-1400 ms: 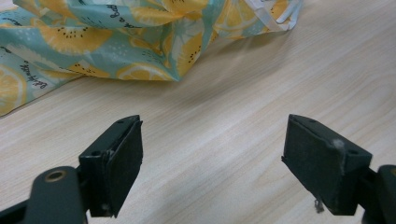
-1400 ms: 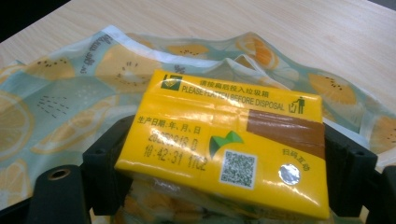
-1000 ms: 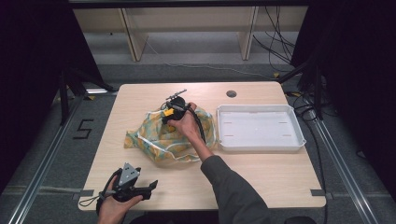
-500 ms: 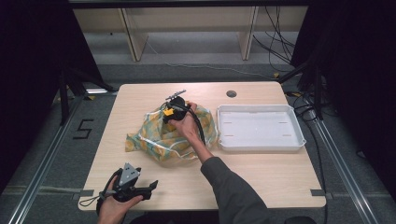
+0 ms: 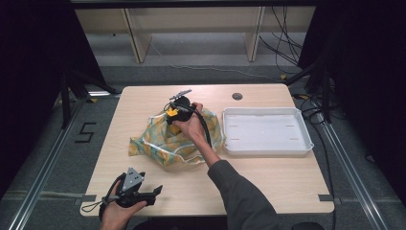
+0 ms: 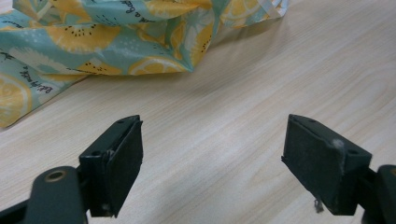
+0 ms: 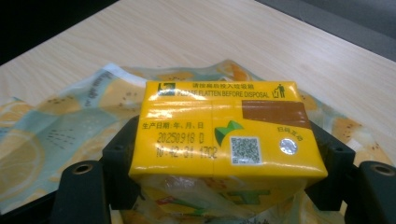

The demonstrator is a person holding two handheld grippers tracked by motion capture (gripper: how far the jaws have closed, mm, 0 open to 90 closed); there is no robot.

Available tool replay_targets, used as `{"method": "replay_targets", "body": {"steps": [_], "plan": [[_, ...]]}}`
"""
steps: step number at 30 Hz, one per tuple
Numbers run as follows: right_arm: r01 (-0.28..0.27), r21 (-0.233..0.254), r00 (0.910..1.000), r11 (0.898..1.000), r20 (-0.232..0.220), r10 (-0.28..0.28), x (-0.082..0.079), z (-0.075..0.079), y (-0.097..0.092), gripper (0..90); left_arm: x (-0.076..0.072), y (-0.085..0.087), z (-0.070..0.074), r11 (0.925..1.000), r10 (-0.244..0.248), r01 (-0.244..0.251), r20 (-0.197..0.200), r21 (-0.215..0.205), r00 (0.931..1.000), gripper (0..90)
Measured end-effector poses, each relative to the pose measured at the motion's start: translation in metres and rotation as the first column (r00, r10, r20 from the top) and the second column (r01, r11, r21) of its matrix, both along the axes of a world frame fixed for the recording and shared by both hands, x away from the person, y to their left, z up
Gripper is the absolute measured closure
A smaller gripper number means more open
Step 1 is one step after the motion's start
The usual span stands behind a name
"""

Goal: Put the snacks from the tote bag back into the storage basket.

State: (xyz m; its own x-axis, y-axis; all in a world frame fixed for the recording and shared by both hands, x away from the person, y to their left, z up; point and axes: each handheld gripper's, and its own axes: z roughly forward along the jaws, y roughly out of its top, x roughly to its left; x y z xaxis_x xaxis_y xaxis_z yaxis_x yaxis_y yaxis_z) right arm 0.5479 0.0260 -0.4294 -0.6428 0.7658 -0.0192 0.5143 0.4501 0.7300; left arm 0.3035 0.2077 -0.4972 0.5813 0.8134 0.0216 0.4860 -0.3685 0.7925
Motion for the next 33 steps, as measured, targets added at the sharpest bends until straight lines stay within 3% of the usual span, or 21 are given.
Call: {"method": "replay_targets", "body": {"steps": [5,6,8,12,18,20,21,22,27,29,32,33], "plan": [[-0.023,0.037,0.9997,0.999,0.001,0.023,-0.005,0.016,-0.003,29.4,0.000,0.000,0.000,1.0000,-0.004,0.004,-0.003,0.005,1.0000,19.8],[-0.017,0.034,0.9996,0.999,0.024,0.016,-0.006,0.019,-0.005,29.4,0.000,0.000,0.000,0.9999,0.010,-0.010,-0.009,-0.013,0.9999,19.8],[-0.019,0.069,0.9998,0.997,0.008,0.019,-0.009,0.023,-0.006,29.4,0.001,0.001,0.000,1.0000,-0.003,0.003,-0.005,0.001,1.0000,19.8],[-0.046,0.055,0.9989,0.997,0.007,0.046,-0.013,0.034,-0.014,29.4,0.001,0.001,0.000,1.0000,-0.001,0.001,-0.002,0.003,1.0000,19.9],[-0.077,0.087,0.9970,0.993,0.017,0.076,-0.023,0.051,-0.027,29.4,0.001,0.002,0.001,1.0000,0.000,0.000,0.001,0.003,1.0000,19.9],[-0.076,0.105,0.9966,0.992,0.040,0.072,-0.026,0.055,-0.032,29.4,0.000,0.001,0.000,0.9997,0.020,-0.020,-0.016,-0.016,0.9997,19.9],[-0.078,0.109,0.9968,0.991,0.027,0.076,-0.028,0.059,-0.034,29.4,0.001,0.002,0.001,1.0000,0.007,-0.007,-0.007,0.000,0.9999,19.8],[-0.090,0.090,0.9954,0.992,0.038,0.087,-0.029,0.062,-0.038,29.4,0.001,0.002,0.000,1.0000,0.007,-0.007,-0.008,0.000,0.9999,19.9],[-0.094,0.105,0.9952,0.990,0.037,0.090,-0.038,0.072,-0.055,29.4,0.000,0.001,0.000,0.9993,0.021,-0.022,-0.013,-0.031,0.9997,19.9],[-0.102,0.092,0.9941,0.990,0.047,0.098,-0.040,0.074,-0.061,29.4,0.001,0.002,0.000,0.9998,0.018,-0.018,-0.002,-0.008,0.9998,19.8],[-0.116,0.091,0.9927,0.989,0.042,0.113,-0.045,0.080,-0.075,29.4,0.001,0.001,-0.001,0.9992,0.026,-0.026,-0.015,-0.029,0.9996,19.9],[-0.117,0.089,0.9926,0.989,0.042,0.114,-0.047,0.082,-0.078,29.4,0.001,0.001,0.000,0.9995,0.024,-0.024,-0.006,-0.019,0.9997,19.8]]}}
